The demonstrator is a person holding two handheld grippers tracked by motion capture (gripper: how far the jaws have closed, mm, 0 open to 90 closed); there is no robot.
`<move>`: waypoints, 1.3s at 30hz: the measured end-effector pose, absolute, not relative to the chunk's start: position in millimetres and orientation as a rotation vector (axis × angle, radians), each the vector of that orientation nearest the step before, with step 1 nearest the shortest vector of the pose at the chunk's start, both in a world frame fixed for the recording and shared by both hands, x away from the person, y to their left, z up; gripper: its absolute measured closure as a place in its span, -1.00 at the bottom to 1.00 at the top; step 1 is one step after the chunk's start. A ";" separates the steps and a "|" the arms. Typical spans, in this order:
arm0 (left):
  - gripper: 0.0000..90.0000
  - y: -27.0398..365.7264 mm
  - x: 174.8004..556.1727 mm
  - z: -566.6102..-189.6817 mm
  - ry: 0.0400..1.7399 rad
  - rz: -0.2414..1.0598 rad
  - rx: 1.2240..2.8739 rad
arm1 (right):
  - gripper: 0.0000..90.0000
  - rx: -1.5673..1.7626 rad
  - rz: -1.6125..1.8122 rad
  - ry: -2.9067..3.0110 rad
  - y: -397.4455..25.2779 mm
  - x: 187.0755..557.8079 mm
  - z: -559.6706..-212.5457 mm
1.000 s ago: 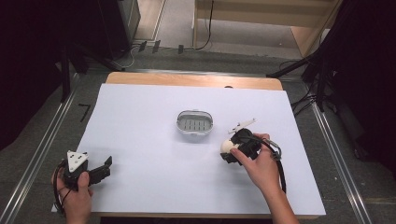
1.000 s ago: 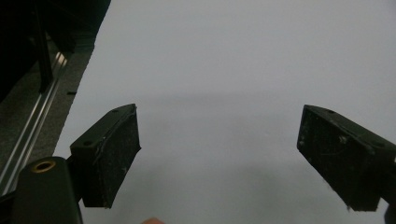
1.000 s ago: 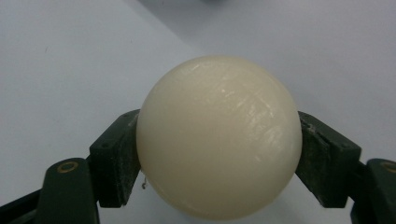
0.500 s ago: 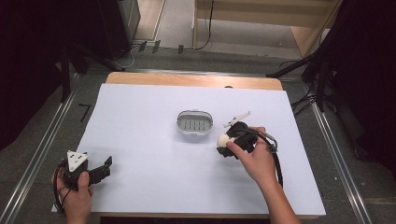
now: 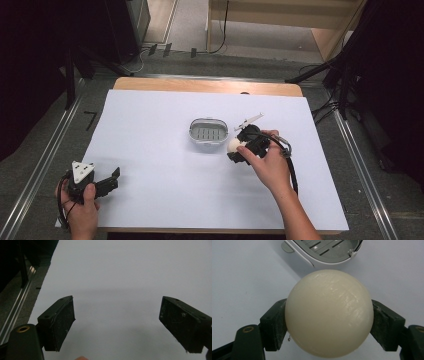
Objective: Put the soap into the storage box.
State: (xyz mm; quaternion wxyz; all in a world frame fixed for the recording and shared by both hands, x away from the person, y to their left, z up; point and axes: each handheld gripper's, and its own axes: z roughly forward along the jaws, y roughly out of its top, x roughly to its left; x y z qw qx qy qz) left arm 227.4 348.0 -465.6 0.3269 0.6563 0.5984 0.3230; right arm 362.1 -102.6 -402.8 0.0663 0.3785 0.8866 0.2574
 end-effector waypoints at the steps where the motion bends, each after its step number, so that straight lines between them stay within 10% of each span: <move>1: -0.69 348.1 227.4 -465.5 1.568 0.845 1.720 | -0.46 1.144 0.779 2.670 -100.9 363.0 -402.0; 39: -0.69 349.2 228.4 -465.6 1.583 0.833 1.715 | -0.46 1.107 0.822 2.690 -68.6 389.9 -383.7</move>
